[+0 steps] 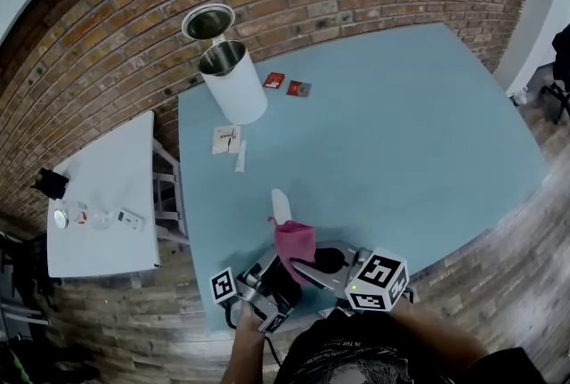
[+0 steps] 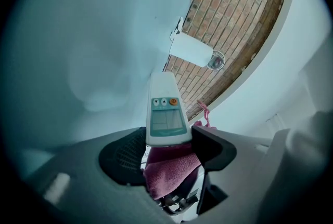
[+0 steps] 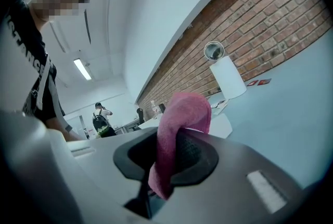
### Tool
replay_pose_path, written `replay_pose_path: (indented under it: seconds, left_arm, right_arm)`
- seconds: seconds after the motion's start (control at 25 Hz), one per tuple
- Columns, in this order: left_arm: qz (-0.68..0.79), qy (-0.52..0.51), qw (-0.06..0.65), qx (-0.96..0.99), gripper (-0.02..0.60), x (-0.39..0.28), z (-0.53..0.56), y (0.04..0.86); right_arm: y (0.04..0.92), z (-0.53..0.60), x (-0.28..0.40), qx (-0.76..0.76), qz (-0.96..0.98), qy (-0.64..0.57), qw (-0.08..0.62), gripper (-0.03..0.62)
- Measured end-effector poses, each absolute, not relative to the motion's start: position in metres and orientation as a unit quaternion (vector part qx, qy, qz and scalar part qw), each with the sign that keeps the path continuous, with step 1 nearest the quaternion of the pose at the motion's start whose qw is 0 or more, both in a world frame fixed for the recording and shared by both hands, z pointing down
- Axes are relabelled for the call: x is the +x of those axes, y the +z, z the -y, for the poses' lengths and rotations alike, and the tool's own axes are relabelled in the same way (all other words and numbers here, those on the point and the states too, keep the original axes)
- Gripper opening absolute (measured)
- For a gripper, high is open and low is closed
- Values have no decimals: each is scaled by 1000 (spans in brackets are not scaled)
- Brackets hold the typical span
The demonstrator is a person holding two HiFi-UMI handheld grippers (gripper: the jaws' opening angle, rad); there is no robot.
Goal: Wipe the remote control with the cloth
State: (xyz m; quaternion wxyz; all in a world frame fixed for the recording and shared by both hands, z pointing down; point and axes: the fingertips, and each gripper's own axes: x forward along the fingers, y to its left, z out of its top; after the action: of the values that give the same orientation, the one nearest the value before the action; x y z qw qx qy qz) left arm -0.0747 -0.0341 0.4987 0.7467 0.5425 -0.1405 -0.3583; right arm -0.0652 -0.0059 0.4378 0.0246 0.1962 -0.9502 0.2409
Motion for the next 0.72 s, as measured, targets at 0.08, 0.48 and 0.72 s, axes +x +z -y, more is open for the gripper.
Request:
replay_pose_path:
  seconds: [0.08, 0.48, 0.72]
  left_arm:
    - [141, -357, 747, 543, 279, -75, 34, 499]
    - [145, -355, 748, 542, 279, -75, 31, 502]
    - [145, -354, 748, 542, 279, -77, 32, 502]
  right_arm:
    - [443, 5, -68, 197, 950, 239, 35, 66]
    - [462, -2, -69, 201, 952, 214, 91, 66]
    - [473, -6, -67, 198, 950, 209, 123, 67]
